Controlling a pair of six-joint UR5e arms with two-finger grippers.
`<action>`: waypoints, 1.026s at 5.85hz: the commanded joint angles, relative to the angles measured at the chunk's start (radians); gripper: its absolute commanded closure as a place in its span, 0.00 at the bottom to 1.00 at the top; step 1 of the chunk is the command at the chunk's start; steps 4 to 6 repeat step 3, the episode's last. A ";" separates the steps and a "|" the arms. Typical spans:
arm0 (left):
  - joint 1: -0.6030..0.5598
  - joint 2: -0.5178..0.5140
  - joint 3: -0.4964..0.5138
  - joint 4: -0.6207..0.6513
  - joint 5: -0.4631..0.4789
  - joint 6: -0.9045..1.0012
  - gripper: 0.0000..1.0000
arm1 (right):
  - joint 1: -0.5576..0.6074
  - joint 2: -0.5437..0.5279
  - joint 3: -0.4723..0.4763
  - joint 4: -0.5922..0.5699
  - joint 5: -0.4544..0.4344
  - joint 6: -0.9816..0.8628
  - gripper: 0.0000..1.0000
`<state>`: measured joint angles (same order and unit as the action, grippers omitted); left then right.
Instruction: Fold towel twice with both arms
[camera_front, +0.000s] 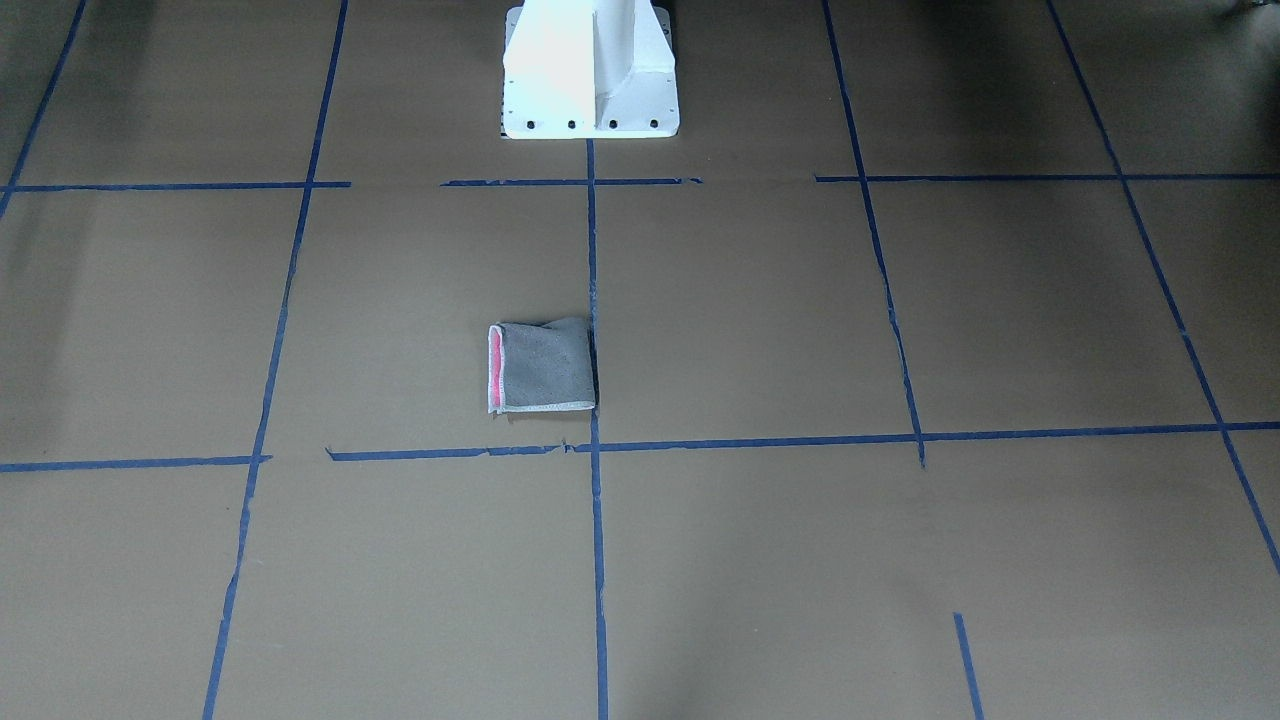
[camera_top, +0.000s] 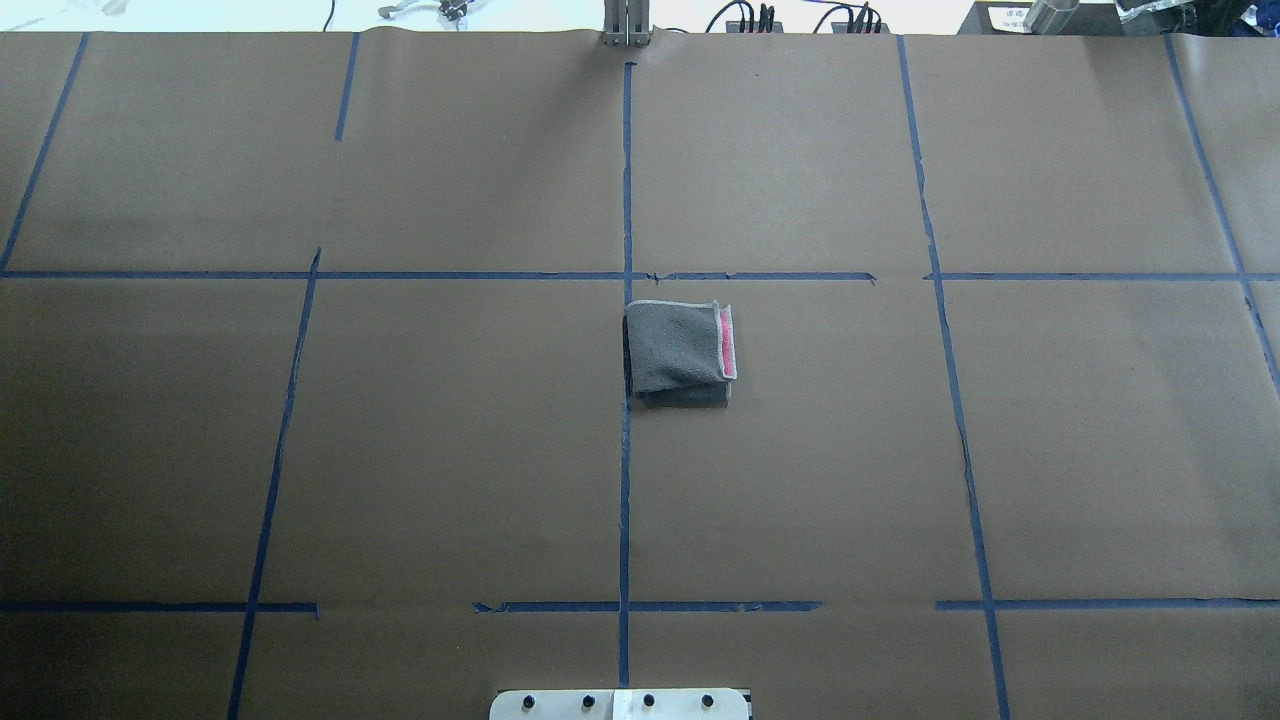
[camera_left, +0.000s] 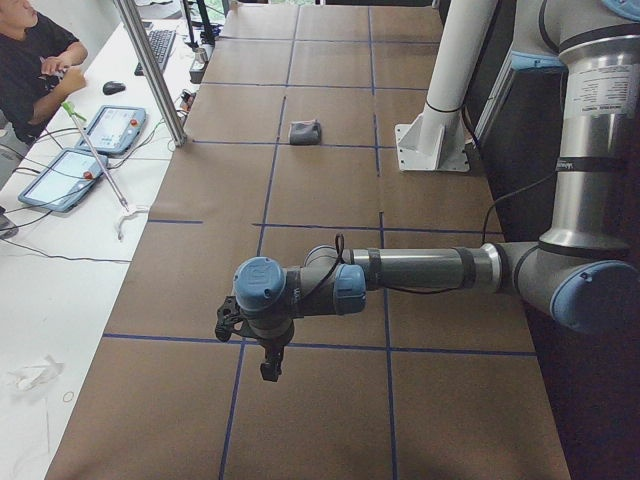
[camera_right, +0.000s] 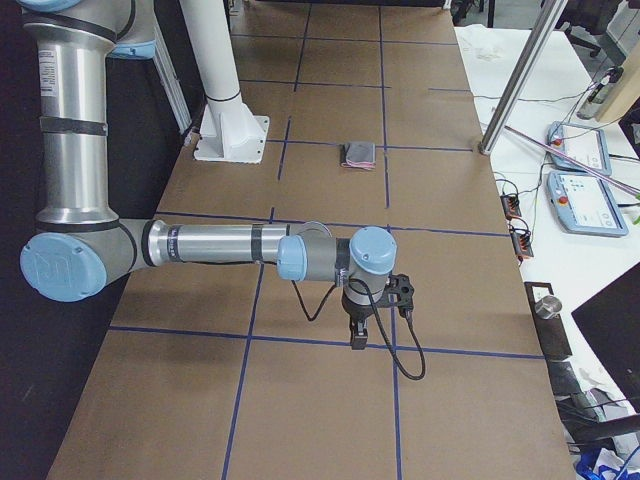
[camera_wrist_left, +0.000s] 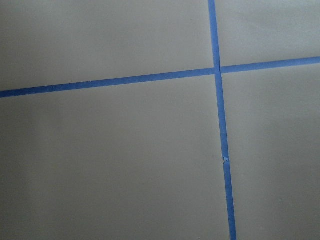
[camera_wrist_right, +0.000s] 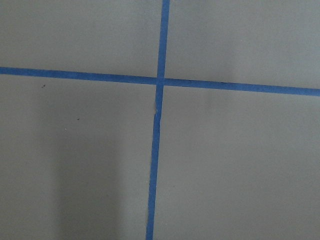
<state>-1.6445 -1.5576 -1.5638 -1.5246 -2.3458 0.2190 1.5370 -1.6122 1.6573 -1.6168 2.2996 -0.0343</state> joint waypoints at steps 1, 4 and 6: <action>0.000 0.005 -0.007 -0.006 0.000 0.005 0.00 | 0.000 0.000 0.005 -0.001 0.000 0.001 0.00; 0.000 0.001 -0.016 -0.012 0.003 0.000 0.00 | 0.002 0.000 0.007 -0.003 0.000 0.001 0.00; 0.000 0.001 -0.016 -0.012 0.003 0.000 0.00 | 0.002 0.000 0.007 -0.003 0.000 0.001 0.00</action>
